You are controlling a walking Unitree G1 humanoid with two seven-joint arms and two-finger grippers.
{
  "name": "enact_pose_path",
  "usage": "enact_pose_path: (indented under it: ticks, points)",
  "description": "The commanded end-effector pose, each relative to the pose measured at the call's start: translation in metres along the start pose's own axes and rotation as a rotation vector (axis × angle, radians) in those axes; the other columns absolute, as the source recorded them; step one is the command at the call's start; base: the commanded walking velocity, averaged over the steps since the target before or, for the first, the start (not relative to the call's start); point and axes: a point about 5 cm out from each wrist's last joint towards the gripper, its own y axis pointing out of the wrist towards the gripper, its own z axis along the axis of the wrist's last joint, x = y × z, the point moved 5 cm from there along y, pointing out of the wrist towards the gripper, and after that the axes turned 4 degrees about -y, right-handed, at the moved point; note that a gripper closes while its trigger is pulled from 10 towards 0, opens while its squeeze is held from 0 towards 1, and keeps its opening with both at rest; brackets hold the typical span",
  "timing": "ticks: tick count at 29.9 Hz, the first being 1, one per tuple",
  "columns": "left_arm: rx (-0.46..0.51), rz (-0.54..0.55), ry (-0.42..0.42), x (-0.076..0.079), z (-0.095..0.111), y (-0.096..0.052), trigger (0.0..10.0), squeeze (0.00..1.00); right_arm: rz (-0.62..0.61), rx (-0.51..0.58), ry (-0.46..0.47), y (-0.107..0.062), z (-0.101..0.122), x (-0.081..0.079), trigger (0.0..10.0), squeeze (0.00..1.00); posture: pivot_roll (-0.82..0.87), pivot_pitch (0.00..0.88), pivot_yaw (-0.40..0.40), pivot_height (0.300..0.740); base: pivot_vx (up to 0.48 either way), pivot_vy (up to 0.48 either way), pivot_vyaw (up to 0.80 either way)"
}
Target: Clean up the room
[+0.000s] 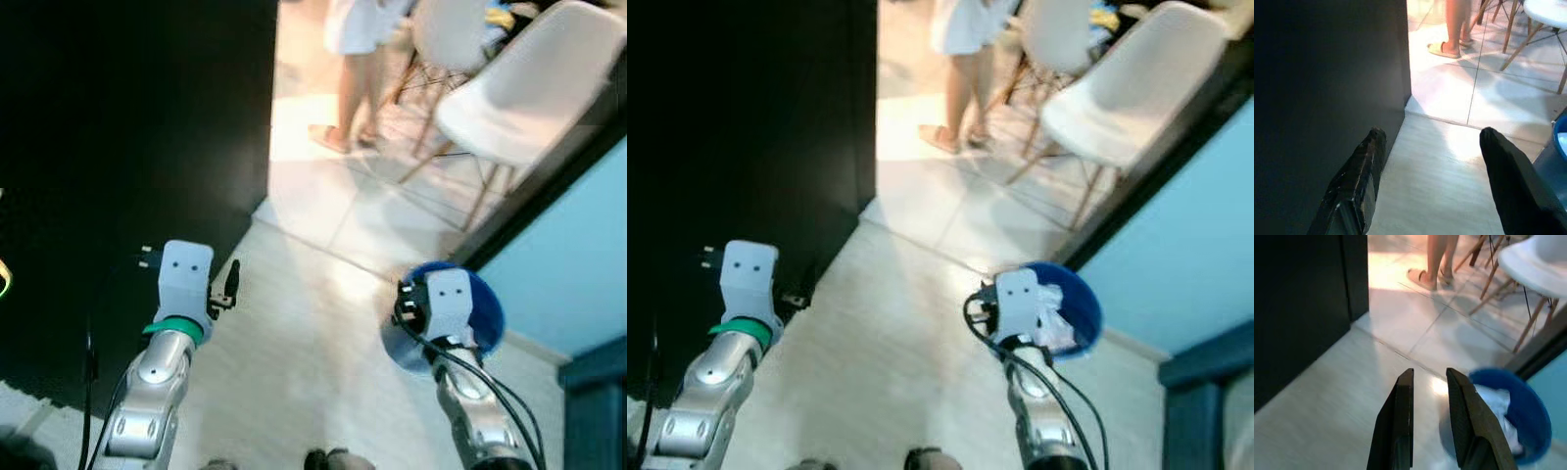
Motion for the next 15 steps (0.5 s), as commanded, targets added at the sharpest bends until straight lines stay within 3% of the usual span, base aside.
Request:
enact_pose_path:
  ticks: [1,15]
  points:
    - [-0.027,0.010,-0.009,-0.0017,-0.0067,-0.0026,10.0,0.00,0.007,-0.027,0.002,-0.0014,-0.0066,-0.0031,10.0,0.00,-0.04,0.099,-0.009,0.740,-0.382,0.000,0.00]
    - [-0.022,0.000,-0.013,0.0033,-0.0053,0.0025,10.0,0.00,0.004,-0.012,0.007,0.0035,-0.0014,-0.0037,10.0,0.00,-0.04,0.090,-0.009,0.740,-0.385,0.000,0.00]
